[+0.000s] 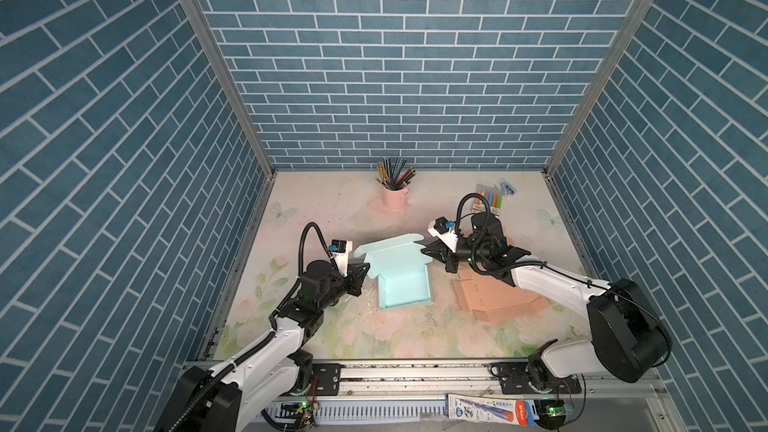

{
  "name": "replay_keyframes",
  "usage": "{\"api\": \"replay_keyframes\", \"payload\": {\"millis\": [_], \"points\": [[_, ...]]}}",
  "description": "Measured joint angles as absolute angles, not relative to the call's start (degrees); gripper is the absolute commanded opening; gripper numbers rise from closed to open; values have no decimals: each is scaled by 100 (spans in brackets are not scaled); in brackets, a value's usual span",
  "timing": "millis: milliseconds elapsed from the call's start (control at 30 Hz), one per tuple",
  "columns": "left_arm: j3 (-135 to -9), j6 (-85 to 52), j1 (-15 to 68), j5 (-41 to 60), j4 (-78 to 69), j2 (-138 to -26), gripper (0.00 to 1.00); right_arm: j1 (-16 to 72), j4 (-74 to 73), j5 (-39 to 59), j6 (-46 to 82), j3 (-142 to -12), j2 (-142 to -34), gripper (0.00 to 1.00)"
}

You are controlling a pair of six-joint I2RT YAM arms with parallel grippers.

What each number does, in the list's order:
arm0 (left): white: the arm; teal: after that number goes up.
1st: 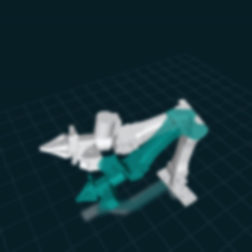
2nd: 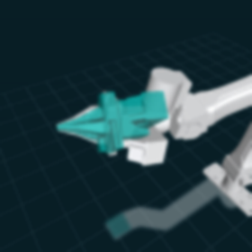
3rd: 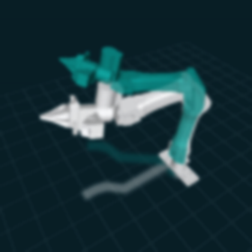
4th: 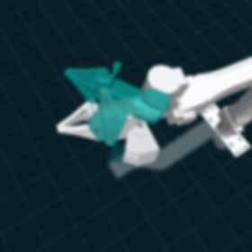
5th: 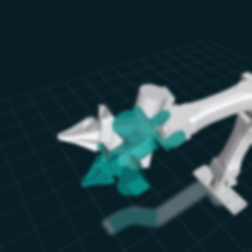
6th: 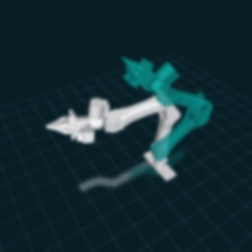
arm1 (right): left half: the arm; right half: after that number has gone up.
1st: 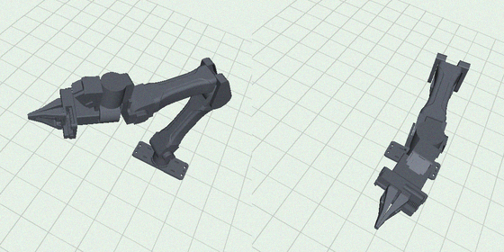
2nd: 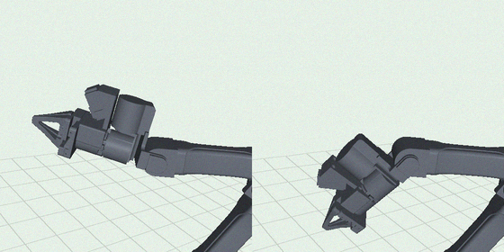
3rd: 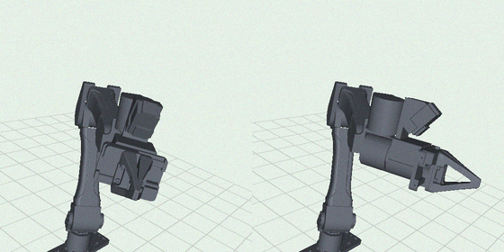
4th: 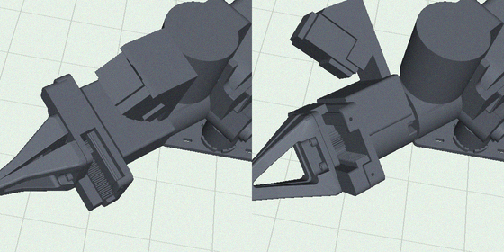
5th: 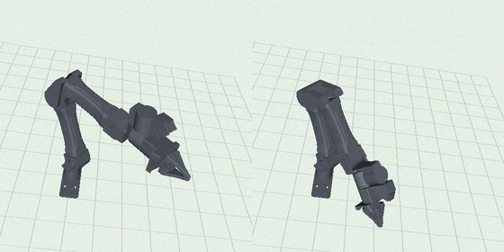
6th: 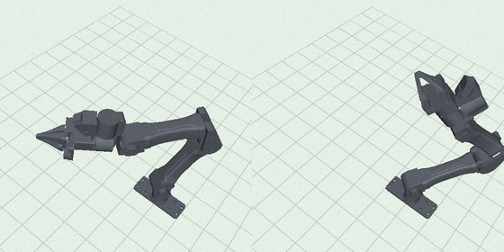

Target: Fold the paper box

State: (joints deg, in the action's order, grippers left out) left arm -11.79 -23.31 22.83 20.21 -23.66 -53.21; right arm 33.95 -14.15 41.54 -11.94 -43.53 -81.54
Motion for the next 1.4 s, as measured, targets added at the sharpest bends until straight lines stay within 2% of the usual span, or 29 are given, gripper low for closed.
{"api": "replay_keyframes", "payload": {"millis": [267,700,767,867,933,1267,1400], "points": [[-1240,-2305,2357,1973,-2255,-5319,8,3395,-1328,4108,-1107,-4353,-8154,16],[-1306,-2257,2414,1935,-2167,-5290,6,3395,-1243,3881,-1063,-4353,-8154,9],[-1306,-2250,2416,1929,-2150,-5271,6,3395,-1243,3811,-1066,-4353,-8154,9],[-1308,-2244,2425,1920,-2132,-5260,5,3395,-1245,3704,-1039,-4353,-8154,17],[-1315,-2241,2429,1918,-2128,-5260,5,3395,-1251,3645,-1024,-4353,-8154,17],[-1319,-2222,2440,1914,-2128,-5260,5,3395,-1291,3503,-939,-4353,-8149,8],[-1326,-2220,2443,1907,-2115,-5260,5,3395,-1288,3503,-919,-4353,-8149,11]]}}
